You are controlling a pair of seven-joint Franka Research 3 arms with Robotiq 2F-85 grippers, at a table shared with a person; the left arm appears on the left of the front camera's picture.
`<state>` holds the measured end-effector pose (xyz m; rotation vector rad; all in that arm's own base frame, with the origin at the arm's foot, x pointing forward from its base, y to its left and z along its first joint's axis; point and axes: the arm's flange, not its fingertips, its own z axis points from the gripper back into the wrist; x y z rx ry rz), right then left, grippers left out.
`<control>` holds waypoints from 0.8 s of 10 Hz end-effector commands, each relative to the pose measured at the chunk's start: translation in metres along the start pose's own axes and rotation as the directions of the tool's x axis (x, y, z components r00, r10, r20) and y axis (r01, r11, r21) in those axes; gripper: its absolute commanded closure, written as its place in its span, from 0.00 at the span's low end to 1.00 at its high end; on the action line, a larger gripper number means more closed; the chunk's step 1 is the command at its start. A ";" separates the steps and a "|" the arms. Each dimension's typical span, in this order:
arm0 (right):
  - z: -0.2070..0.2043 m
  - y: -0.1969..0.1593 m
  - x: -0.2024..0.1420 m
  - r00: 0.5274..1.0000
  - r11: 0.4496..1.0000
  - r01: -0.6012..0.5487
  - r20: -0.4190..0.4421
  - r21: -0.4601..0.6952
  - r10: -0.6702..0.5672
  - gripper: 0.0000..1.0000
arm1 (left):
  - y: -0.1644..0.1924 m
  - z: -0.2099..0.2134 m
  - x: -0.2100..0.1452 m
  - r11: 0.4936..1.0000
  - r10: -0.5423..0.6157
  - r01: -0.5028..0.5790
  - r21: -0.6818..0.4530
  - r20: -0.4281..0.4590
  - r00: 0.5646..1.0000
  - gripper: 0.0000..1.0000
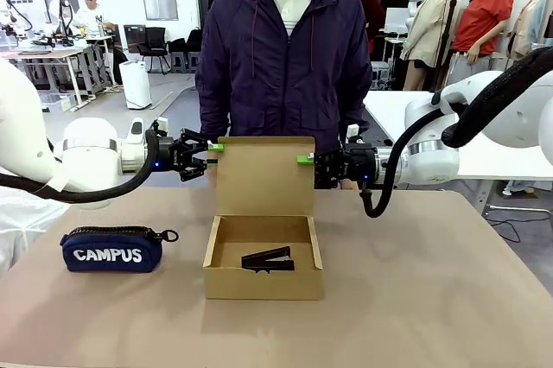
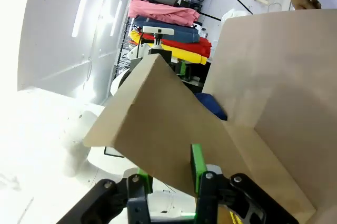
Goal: Pack the items into the box.
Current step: Close the Mailer Box.
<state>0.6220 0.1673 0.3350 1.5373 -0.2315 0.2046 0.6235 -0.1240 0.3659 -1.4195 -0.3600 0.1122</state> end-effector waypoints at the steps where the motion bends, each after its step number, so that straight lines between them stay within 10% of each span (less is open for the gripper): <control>1: -0.010 -0.004 0.002 1.000 1.000 0.002 0.007 -0.017 -0.002 0.60 | 0.008 -0.007 -0.001 0.999 0.005 -0.005 -0.049 -0.006 1.000 0.57; 5: -0.005 -0.005 -0.002 1.000 1.000 0.007 -0.003 -0.006 -0.007 0.60 | 0.008 -0.005 -0.002 1.000 0.016 -0.017 -0.022 -0.014 1.000 0.57; 6: -0.009 -0.006 -0.002 0.999 0.999 -0.022 -0.032 0.030 0.023 0.60 | 0.002 -0.011 -0.002 0.959 -0.232 0.224 -0.175 -0.030 0.972 0.57; 8: -0.013 -0.006 -0.008 0.992 0.992 -0.103 -0.059 0.079 0.108 0.60 | 0.005 -0.011 -0.015 0.889 -0.404 0.359 -0.286 -0.118 0.907 0.57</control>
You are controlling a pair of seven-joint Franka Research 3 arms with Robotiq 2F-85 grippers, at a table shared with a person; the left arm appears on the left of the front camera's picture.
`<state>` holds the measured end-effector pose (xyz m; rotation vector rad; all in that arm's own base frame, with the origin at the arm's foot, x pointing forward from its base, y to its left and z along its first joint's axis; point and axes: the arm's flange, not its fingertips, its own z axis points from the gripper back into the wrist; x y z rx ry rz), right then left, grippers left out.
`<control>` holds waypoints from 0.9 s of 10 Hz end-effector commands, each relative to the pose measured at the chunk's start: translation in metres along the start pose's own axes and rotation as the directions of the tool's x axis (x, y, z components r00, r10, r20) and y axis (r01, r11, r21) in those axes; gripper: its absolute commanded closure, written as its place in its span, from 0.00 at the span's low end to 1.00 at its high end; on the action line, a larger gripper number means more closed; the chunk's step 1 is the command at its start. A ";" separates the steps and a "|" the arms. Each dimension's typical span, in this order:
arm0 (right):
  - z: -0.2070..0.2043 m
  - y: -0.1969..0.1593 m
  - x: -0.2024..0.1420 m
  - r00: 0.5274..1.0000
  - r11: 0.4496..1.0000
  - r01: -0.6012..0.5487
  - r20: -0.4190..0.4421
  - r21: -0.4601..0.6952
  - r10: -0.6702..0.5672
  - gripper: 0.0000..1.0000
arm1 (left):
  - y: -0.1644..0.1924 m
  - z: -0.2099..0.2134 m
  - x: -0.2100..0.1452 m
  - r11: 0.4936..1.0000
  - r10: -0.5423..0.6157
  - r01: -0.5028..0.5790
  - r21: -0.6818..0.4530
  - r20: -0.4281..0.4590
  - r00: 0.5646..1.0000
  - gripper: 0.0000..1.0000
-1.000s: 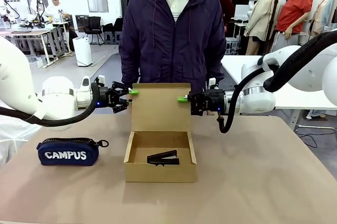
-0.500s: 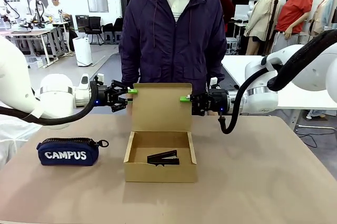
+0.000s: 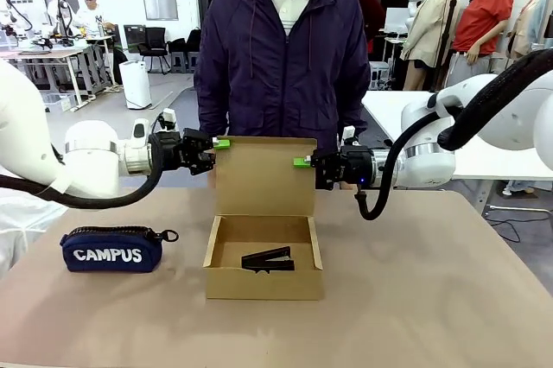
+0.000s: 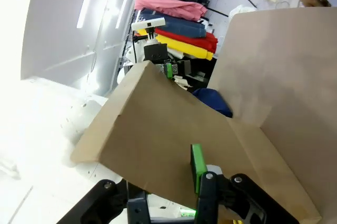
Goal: Pack the items into the box.
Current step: Close the Mailer Box.
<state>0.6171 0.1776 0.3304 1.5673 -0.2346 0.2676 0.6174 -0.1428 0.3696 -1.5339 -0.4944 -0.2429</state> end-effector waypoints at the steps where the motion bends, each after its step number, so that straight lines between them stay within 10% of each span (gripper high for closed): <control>1: -0.002 -0.002 -0.003 0.995 0.996 -0.083 -0.043 0.037 0.085 0.60 | 0.012 0.009 -0.014 0.981 -0.182 0.174 -0.090 -0.086 0.980 0.57; 6: -0.012 0.007 -0.032 0.954 0.965 -0.256 -0.149 0.061 0.262 0.60 | 0.022 0.014 -0.037 0.911 -0.411 0.403 -0.088 -0.125 0.903 0.57; 9: -0.019 -0.002 -0.060 0.808 0.854 -0.519 -0.316 0.017 0.498 0.60 | 0.020 0.005 -0.066 0.807 -0.583 0.578 -0.124 0.000 0.813 0.57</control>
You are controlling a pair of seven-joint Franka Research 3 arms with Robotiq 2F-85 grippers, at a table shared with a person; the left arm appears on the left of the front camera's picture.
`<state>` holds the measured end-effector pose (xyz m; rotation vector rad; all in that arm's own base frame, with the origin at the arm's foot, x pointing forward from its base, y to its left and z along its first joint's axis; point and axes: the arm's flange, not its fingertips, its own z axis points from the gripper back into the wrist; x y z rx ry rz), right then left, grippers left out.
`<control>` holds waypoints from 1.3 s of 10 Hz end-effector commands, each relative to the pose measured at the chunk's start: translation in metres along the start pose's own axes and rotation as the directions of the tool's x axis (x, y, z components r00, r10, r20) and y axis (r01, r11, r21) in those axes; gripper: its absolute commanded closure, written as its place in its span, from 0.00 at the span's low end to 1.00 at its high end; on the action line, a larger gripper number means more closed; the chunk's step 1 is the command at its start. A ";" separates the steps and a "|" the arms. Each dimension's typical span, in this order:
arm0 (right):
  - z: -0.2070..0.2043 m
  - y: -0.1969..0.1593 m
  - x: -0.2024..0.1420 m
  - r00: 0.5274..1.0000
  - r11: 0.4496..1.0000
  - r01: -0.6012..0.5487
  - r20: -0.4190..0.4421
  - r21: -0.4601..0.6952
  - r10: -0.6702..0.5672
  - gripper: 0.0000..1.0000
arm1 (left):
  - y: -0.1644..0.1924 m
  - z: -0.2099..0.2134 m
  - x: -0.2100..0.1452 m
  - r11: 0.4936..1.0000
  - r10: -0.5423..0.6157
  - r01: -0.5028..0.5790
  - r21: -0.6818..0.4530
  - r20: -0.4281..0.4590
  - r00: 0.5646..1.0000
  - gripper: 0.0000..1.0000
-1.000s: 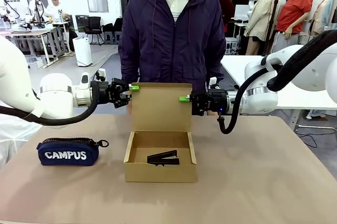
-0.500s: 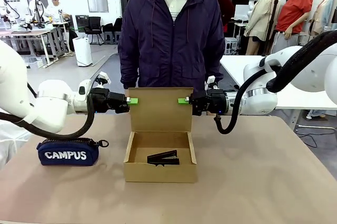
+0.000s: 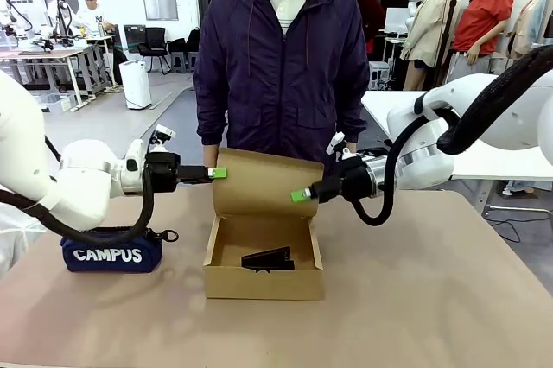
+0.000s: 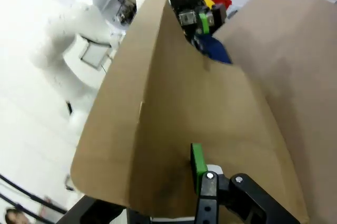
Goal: Pack the items into the box.
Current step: Close the Mailer Box.
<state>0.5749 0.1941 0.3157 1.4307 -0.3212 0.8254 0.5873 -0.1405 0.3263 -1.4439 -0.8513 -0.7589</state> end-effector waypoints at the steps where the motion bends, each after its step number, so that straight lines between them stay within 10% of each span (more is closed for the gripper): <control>1: -0.008 0.004 -0.017 0.983 0.978 -0.179 -0.046 -0.109 0.175 0.60 | -0.020 -0.011 -0.025 0.993 -0.120 0.120 -0.002 0.018 0.993 0.57; 6: -0.006 0.004 -0.020 0.947 0.935 -0.316 0.010 -0.162 0.322 0.60 | -0.051 -0.012 -0.061 0.984 -0.169 0.176 0.016 -0.191 0.967 0.57; 11: -0.008 0.010 -0.027 0.916 0.910 -0.396 0.016 -0.123 0.401 0.60 | -0.051 -0.012 -0.055 0.974 -0.224 0.228 0.016 -0.119 0.967 0.52; 12: -0.006 0.012 -0.028 0.916 0.911 -0.395 0.023 -0.117 0.400 0.04 | -0.051 -0.011 -0.055 0.977 -0.205 0.210 0.025 -0.121 0.971 0.00; 13: -0.005 0.015 -0.029 0.914 0.909 -0.400 0.016 -0.120 0.404 0.00 | -0.053 -0.009 -0.054 0.977 -0.206 0.211 0.035 -0.112 0.972 0.00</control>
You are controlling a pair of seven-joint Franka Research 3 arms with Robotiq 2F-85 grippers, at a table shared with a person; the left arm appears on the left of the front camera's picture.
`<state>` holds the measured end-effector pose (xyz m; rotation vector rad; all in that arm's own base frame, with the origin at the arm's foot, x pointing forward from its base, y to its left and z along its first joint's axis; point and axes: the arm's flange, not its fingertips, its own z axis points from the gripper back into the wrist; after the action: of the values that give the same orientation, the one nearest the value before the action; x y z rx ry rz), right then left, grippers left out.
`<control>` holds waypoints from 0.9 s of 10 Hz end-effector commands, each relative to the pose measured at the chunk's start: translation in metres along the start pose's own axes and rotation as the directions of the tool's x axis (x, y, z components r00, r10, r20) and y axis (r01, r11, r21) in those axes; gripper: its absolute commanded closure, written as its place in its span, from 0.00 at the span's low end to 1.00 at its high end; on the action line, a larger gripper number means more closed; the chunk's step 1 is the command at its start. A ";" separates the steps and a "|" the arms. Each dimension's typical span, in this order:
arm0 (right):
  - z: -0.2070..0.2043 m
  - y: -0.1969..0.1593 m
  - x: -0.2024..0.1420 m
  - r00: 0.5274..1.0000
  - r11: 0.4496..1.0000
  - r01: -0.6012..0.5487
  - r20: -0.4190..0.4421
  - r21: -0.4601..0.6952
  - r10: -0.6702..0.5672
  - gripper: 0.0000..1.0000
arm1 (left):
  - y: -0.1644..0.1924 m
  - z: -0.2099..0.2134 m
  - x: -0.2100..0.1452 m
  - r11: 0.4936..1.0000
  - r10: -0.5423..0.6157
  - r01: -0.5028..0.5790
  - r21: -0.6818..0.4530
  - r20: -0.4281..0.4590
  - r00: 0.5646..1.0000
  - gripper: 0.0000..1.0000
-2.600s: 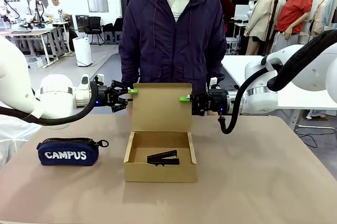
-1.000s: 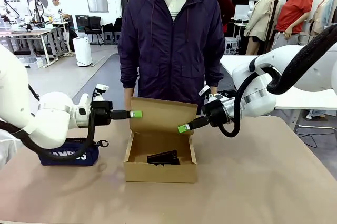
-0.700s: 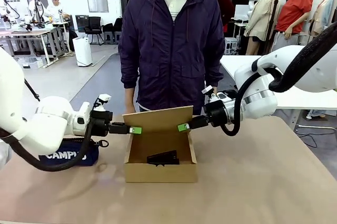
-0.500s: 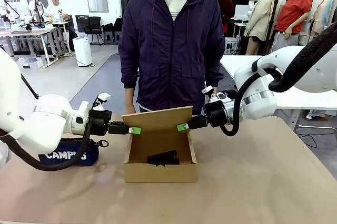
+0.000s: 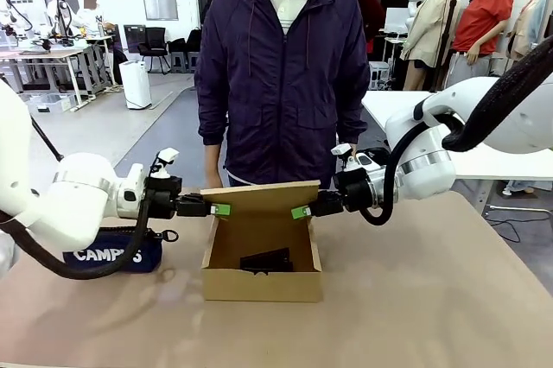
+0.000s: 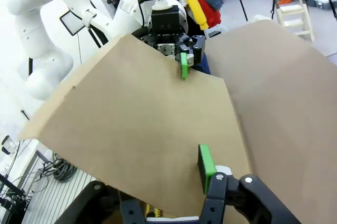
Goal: Pack the items into the box.
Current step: Close the Mailer Box.
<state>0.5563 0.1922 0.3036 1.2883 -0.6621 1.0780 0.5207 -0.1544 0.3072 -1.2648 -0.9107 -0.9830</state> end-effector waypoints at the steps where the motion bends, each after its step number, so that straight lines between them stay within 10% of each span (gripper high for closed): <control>1: 0.007 0.018 -0.002 0.999 0.999 -0.035 0.018 -0.018 0.036 0.00 | -0.008 0.005 -0.001 0.999 -0.008 0.007 0.031 0.039 0.999 0.00; 5: 0.052 0.057 -0.014 0.999 0.990 -0.022 0.034 -0.140 0.027 0.00 | -0.030 0.059 0.006 0.971 -0.101 0.061 0.230 0.167 0.981 0.00; 9: 0.084 0.077 -0.019 0.962 0.944 -0.029 0.247 -0.328 0.115 0.00 | -0.035 0.122 0.016 0.903 -0.246 0.061 0.424 0.397 0.884 0.00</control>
<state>0.4953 0.0860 0.3358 1.1653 -0.9337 0.8319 0.4937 -0.0270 0.3468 -1.0579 -1.4035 -0.5892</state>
